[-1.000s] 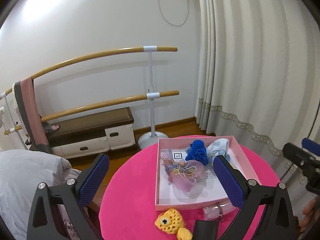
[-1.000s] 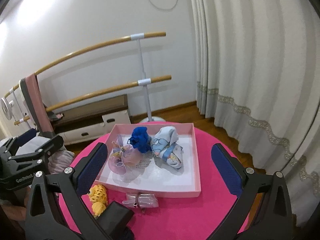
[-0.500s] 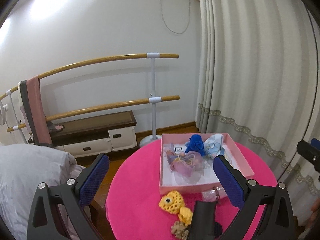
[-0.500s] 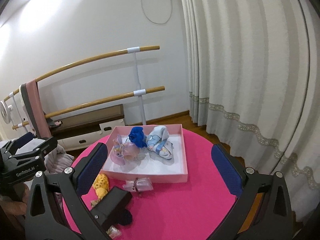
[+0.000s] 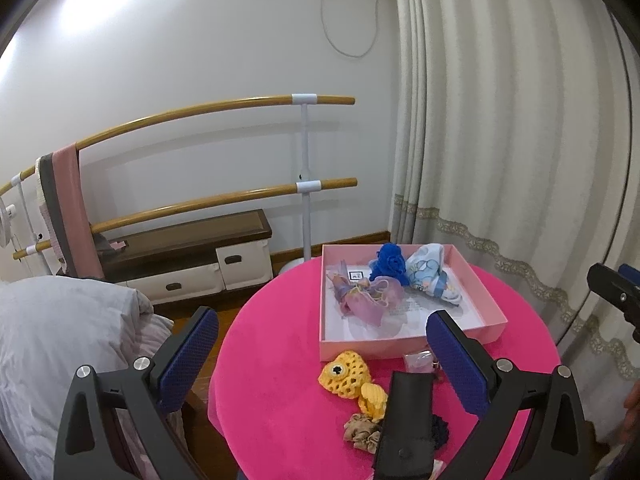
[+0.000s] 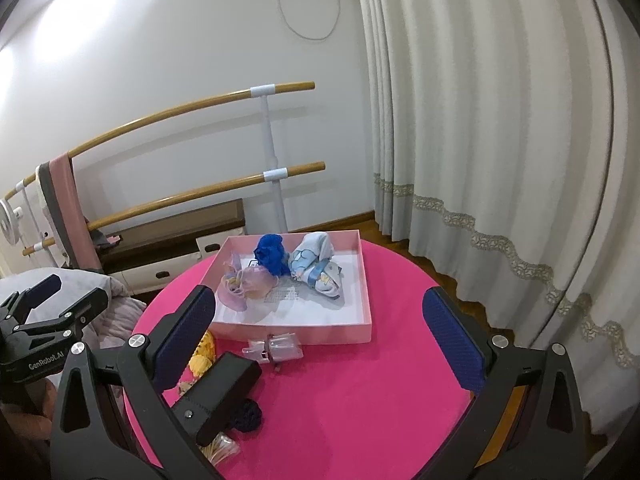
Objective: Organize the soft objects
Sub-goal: 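Withdraw both tools from the box toward the remaining items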
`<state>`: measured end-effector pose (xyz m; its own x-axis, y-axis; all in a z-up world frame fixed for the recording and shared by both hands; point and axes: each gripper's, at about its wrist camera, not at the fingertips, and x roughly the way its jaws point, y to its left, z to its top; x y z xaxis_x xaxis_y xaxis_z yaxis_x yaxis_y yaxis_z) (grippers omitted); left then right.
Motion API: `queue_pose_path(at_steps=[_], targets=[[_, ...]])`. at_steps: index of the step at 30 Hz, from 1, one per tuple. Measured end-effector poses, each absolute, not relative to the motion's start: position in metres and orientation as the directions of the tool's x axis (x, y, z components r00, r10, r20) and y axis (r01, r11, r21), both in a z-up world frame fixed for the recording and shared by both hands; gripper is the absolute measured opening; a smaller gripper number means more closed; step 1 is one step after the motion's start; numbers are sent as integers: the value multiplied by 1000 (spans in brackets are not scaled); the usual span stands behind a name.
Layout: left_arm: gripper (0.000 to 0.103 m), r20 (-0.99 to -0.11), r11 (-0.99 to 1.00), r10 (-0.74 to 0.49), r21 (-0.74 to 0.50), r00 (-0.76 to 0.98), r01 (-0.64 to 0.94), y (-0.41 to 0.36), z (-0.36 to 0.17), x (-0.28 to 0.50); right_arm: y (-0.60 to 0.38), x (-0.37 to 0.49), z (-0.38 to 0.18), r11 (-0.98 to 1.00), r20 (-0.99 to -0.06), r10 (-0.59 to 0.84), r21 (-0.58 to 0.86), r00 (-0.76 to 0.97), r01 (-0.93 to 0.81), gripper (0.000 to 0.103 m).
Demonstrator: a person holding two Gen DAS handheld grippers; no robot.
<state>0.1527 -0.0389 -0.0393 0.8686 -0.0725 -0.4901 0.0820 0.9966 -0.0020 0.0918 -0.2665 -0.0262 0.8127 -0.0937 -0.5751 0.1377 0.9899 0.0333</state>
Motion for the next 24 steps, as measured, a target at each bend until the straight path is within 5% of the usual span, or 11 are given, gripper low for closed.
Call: queue_pose_path(at_steps=[24], targets=[[103,-652,988,-111,11,750,155,-66,-102,181,-271,107,-75,989,-672,-71,51,737,142,103]])
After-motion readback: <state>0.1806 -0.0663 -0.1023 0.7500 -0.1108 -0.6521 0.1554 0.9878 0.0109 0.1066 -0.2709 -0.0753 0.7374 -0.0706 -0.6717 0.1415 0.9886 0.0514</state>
